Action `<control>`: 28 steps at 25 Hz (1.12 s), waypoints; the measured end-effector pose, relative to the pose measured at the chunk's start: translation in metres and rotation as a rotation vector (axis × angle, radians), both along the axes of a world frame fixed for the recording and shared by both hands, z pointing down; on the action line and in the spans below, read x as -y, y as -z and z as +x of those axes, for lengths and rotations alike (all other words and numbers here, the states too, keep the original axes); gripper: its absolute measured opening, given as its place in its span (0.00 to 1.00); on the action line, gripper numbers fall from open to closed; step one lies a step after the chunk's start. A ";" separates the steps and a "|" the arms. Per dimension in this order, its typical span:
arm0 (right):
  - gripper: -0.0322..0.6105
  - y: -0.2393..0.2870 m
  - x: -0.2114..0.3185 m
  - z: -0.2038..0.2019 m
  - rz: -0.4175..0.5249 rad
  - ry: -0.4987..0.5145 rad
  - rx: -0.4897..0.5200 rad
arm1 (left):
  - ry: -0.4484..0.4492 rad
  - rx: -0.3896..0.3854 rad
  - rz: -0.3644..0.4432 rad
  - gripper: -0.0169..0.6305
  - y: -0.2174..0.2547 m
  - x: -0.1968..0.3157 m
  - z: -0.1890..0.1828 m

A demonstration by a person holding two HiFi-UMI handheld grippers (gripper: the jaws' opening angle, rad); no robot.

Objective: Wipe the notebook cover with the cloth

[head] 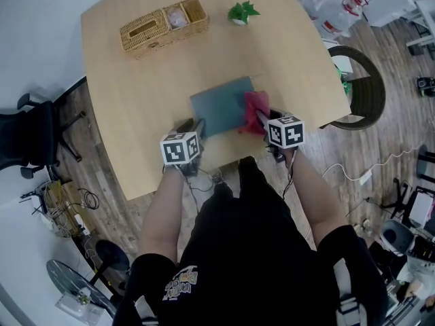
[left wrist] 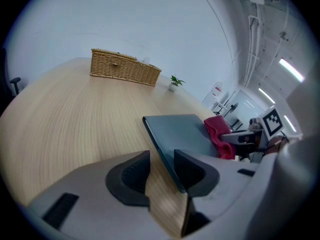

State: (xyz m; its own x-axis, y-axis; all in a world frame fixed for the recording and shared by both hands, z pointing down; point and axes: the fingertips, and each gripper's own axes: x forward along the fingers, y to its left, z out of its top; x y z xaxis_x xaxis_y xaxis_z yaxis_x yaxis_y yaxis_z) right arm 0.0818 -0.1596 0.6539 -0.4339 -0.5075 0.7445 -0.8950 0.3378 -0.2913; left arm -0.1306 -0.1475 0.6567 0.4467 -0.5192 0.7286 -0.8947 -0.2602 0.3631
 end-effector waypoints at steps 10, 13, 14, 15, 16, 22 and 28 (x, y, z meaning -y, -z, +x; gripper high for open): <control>0.16 0.003 0.002 0.025 -0.008 -0.077 -0.038 | 0.000 0.001 -0.001 0.25 0.000 -0.001 0.001; 0.16 0.005 0.002 0.032 -0.002 -0.109 -0.054 | 0.000 -0.001 -0.001 0.25 0.001 -0.001 0.001; 0.16 0.006 0.003 0.035 0.002 -0.123 -0.062 | 0.000 -0.002 -0.001 0.25 0.001 -0.001 0.001; 0.16 0.007 0.003 0.039 0.009 -0.138 -0.069 | 0.000 -0.003 -0.001 0.25 0.001 -0.001 0.001; 0.16 0.009 0.004 0.042 0.018 -0.153 -0.075 | 0.000 -0.004 -0.001 0.25 0.001 -0.001 0.001; 0.16 0.030 0.015 0.039 0.099 -0.171 -0.066 | 0.001 -0.002 -0.003 0.25 0.000 0.000 0.002; 0.16 0.050 0.027 -0.006 0.132 -0.099 0.022 | 0.001 -0.002 -0.002 0.25 0.000 0.000 0.003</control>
State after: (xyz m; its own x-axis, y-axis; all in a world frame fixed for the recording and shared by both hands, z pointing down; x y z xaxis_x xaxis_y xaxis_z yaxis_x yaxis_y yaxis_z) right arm 0.0762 -0.1867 0.6039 -0.3926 -0.6410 0.6596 -0.9196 0.2850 -0.2705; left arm -0.1280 -0.1475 0.6569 0.4480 -0.5185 0.7283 -0.8940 -0.2586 0.3658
